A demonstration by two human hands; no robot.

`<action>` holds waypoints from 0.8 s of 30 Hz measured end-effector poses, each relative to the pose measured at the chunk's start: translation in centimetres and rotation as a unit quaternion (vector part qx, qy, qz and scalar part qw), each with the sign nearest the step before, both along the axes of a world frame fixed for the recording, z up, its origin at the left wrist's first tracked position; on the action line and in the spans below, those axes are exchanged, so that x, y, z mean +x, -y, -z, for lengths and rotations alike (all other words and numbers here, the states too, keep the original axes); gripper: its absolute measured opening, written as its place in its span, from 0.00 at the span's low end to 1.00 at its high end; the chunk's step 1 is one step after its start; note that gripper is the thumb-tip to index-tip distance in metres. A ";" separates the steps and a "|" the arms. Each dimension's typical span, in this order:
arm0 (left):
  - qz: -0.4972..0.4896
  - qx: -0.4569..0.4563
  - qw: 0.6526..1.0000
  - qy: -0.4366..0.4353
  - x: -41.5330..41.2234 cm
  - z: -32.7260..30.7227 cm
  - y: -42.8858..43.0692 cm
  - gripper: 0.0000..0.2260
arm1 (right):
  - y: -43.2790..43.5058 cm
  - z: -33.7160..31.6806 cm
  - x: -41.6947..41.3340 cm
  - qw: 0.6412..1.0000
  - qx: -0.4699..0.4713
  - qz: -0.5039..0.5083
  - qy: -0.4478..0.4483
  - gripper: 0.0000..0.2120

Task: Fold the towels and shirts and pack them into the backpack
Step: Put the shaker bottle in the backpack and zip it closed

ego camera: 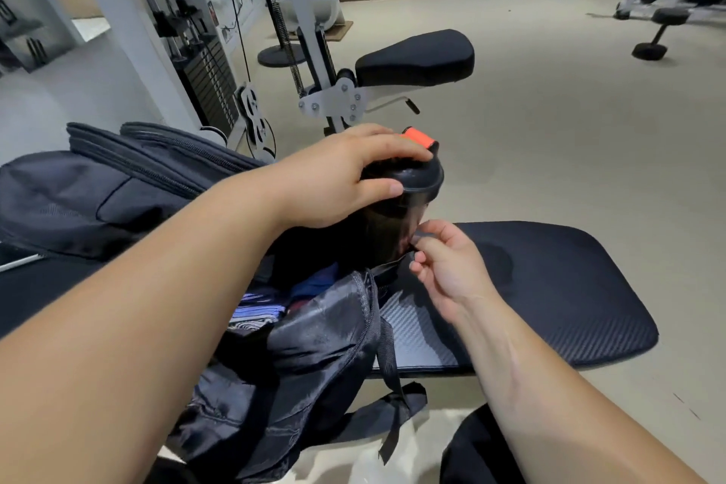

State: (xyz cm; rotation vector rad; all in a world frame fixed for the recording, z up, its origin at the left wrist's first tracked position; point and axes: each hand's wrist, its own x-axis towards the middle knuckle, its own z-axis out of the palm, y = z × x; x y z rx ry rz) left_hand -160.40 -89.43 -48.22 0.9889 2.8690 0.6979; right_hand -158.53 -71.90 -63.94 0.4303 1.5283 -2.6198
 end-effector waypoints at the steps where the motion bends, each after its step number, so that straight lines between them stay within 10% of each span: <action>1: -0.013 -0.012 1.000 -0.002 -0.2 -0.1 -0.2 0.19 | 0.1 0.0 -0.1 1.000 -0.010 0.003 0.003 0.10; 13: -0.279 -0.013 0.954 -0.108 2.6 2.7 -1.7 0.17 | 1.4 -1.0 -1.1 0.994 -0.099 0.030 0.022 0.13; 24: -0.015 -0.008 1.000 -0.013 2.5 2.3 2.4 0.19 | 0.5 -1.4 -0.7 0.993 -0.121 0.017 0.000 0.14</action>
